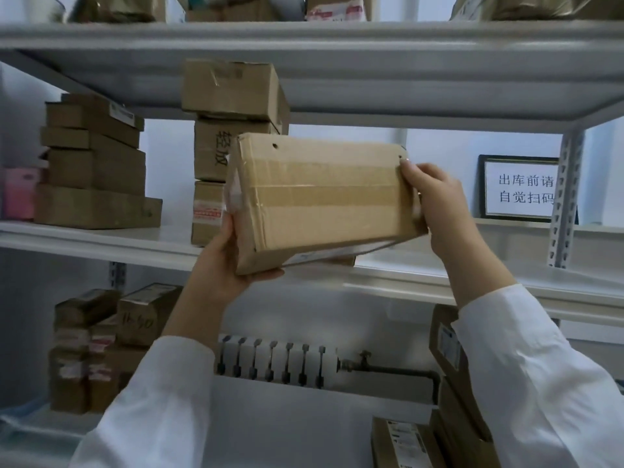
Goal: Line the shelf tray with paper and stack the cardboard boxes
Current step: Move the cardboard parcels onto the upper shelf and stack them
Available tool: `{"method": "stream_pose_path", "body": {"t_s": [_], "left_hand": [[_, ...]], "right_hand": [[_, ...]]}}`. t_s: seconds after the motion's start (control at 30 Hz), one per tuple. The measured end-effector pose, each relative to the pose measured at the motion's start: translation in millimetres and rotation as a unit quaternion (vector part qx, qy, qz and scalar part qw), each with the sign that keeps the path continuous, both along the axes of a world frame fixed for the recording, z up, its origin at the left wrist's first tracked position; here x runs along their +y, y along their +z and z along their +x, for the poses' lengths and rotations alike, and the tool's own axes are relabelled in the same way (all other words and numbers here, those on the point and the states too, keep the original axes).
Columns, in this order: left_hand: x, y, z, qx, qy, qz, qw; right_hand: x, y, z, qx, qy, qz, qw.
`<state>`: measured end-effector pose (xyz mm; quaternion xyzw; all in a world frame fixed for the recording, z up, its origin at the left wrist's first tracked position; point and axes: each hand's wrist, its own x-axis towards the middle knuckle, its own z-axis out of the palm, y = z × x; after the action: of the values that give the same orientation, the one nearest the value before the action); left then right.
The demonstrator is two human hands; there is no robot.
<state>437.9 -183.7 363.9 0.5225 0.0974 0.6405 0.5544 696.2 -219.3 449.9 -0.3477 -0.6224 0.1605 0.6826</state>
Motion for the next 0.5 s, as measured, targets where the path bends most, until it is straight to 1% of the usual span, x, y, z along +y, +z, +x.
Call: {"method": "stream_pose_path", "body": {"t_s": [0.07,0.13,0.3,0.4,0.5], "left_hand": [[-3.1,14.5,1.0,0.014,-0.008,0.043,0.999],[-1.6,27.2,5.1,0.009,0.002,0.05,0.999],[-1.4,51.4,20.1,0.01,0.06,0.102,0.993],[1.9,62.6,27.7,0.017,0.085,0.126,0.988],[8.2,74.2,37.6,0.036,0.141,0.147,0.978]], "right_hand": [[2.8,6.2,-2.6,0.024,0.028,0.013,0.999],[6.1,9.2,-5.3,0.033,0.036,0.031,0.998],[18.0,9.6,-10.3,0.002,0.024,0.055,0.998],[26.4,11.3,-10.0,0.001,0.048,0.029,0.998],[30.1,11.1,-14.9,-0.023,0.115,-0.006,0.993]]}}
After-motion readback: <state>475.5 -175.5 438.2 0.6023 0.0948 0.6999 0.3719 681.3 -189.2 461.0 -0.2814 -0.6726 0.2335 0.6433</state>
